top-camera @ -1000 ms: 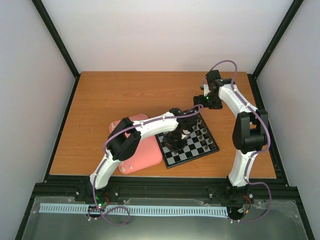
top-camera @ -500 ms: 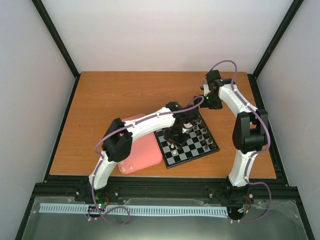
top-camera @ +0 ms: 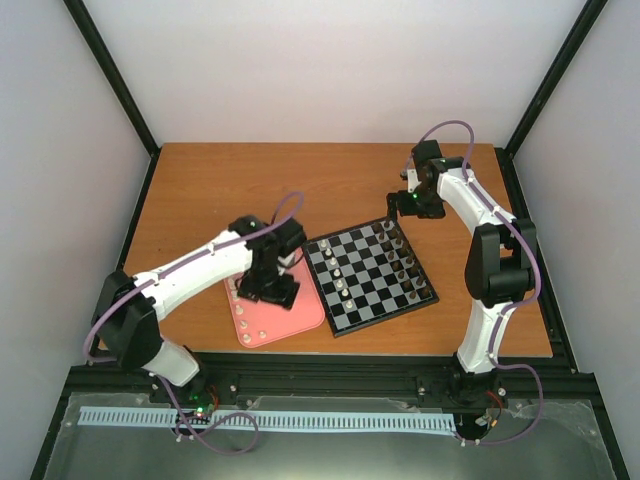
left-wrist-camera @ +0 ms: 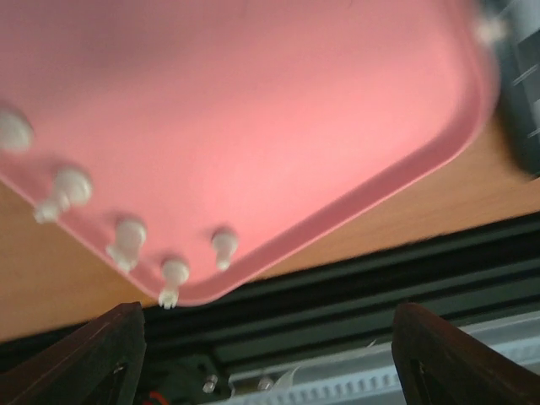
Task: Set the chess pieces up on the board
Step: Pick up the chess piece from the storage box, then place the chess piece on the chessboard.
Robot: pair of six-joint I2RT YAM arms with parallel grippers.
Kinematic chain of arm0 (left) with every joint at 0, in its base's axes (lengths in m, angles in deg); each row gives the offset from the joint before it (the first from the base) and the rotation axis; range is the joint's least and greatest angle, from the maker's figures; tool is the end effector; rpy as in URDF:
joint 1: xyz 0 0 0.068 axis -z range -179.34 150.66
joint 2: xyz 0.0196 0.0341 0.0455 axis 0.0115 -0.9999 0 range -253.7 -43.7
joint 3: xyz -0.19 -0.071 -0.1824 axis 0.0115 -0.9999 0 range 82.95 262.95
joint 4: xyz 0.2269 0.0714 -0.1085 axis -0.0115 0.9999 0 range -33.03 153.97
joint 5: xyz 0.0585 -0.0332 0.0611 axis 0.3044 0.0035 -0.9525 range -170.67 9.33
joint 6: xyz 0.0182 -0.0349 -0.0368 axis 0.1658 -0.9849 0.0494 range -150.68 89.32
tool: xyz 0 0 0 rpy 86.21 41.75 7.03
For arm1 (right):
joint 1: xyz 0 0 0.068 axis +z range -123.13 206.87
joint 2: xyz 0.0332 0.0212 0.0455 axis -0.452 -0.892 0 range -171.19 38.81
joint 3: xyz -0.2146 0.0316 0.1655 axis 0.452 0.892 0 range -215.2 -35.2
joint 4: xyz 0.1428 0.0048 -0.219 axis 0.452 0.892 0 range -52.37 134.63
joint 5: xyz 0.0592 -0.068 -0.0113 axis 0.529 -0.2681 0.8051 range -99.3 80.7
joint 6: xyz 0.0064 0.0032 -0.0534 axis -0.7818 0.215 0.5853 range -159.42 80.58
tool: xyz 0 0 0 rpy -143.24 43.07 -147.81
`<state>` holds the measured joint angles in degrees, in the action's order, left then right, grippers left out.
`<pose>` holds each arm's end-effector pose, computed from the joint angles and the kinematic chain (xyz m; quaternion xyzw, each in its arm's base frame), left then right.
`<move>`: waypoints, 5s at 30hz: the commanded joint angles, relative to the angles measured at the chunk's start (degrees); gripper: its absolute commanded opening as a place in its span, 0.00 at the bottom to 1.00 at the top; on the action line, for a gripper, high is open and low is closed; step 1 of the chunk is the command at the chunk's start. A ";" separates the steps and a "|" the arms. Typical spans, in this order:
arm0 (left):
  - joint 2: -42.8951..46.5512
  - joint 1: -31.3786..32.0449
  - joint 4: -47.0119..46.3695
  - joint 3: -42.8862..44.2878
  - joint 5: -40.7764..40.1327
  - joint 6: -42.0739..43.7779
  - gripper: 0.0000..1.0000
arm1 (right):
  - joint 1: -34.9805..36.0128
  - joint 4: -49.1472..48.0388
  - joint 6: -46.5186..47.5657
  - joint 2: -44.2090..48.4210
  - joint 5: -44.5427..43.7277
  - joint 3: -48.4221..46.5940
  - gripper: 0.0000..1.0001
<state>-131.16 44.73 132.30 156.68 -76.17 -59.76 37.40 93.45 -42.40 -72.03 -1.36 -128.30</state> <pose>0.1865 -0.1845 0.2680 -0.1307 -0.9906 0.0364 0.0168 0.3890 0.0773 0.2380 -0.0748 0.9846 0.0848 0.1336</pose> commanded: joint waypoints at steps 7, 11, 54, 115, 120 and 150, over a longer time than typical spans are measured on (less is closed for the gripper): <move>5.79 0.72 -10.67 -18.62 2.13 -9.49 0.69 | -0.20 0.30 0.20 0.51 -0.08 0.26 1.00; 5.56 0.73 -14.22 -21.19 2.35 -9.47 0.59 | -0.15 0.09 0.20 1.11 0.02 0.79 1.00; 0.41 0.71 -18.56 -26.02 3.85 -8.86 0.01 | -0.15 -0.58 0.40 1.88 -0.48 2.74 1.00; -39.43 16.90 -6.51 30.41 5.36 6.85 0.05 | -0.17 -1.41 0.72 1.35 -1.06 3.62 1.00; -39.39 16.92 -6.25 30.21 5.62 7.20 0.07 | -0.15 -1.41 0.70 1.14 -0.91 3.49 1.00; -35.20 16.92 -4.67 28.63 6.65 7.86 0.20 | -0.15 -1.23 0.69 1.16 -0.69 3.15 1.00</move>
<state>-169.11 61.52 126.37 184.68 -69.92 -52.92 37.40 93.03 -42.18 -71.23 -2.15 -125.04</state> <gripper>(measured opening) 0.194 1.000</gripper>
